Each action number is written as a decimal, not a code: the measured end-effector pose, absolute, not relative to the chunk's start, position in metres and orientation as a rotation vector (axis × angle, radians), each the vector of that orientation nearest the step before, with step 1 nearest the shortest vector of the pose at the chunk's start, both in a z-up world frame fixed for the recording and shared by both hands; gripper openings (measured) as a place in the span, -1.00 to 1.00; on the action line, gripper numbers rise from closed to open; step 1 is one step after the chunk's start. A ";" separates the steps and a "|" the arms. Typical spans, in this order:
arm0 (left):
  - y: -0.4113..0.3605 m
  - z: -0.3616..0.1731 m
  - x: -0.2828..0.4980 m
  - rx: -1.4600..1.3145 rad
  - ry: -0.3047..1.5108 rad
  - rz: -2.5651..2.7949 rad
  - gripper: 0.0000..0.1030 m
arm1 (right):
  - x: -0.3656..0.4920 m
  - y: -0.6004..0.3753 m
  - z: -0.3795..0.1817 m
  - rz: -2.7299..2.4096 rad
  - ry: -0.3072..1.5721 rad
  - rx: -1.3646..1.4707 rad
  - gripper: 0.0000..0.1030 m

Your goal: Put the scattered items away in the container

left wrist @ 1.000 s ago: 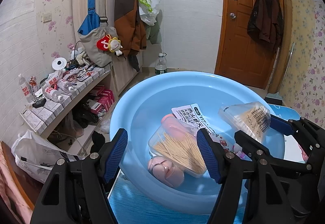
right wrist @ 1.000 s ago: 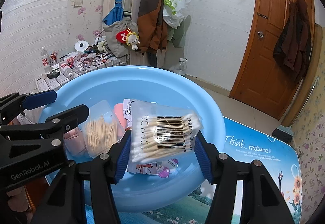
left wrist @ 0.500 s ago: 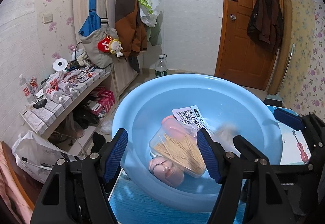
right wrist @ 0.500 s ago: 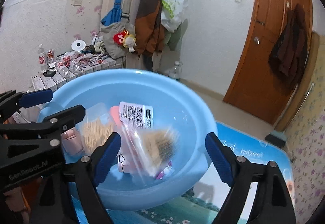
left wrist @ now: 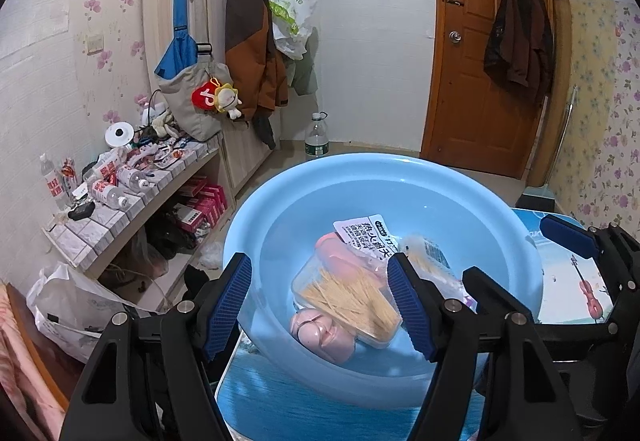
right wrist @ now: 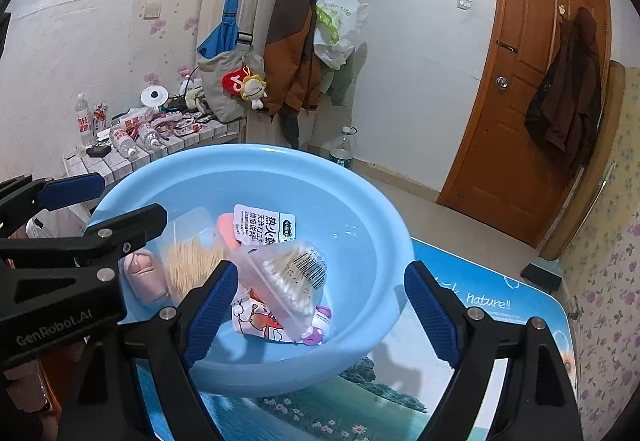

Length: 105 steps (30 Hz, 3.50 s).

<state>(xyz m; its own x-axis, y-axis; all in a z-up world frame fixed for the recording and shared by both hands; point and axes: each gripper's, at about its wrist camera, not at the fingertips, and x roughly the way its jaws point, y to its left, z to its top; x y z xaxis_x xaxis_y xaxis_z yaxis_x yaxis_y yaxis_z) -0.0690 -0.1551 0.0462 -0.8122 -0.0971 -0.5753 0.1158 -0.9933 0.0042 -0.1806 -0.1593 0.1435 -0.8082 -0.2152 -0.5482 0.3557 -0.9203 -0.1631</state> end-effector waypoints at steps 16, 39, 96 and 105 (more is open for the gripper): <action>-0.136 0.071 -0.056 0.874 -0.002 -2.909 0.58 | -0.163 -0.140 0.164 -2.740 0.328 0.739 0.68; -0.078 0.094 -0.034 0.847 -0.086 -2.972 0.65 | -0.127 -0.065 0.184 -2.840 0.199 0.740 0.69; 0.023 0.082 -0.008 0.975 -0.205 -3.068 0.94 | -0.085 0.056 0.160 -3.000 -0.091 1.054 0.76; 0.020 0.081 -0.010 0.982 -0.196 -3.061 0.94 | -0.084 0.053 0.156 -2.988 -0.079 1.063 0.76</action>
<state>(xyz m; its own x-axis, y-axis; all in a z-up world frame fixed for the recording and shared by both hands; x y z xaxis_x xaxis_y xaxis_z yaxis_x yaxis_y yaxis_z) -0.0098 0.0202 0.0809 -0.8112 0.0380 -0.5836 -0.1121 -0.9895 0.0913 -0.0842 0.0530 0.1562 -0.7749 0.0127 -0.6320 -0.0461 -0.9983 0.0365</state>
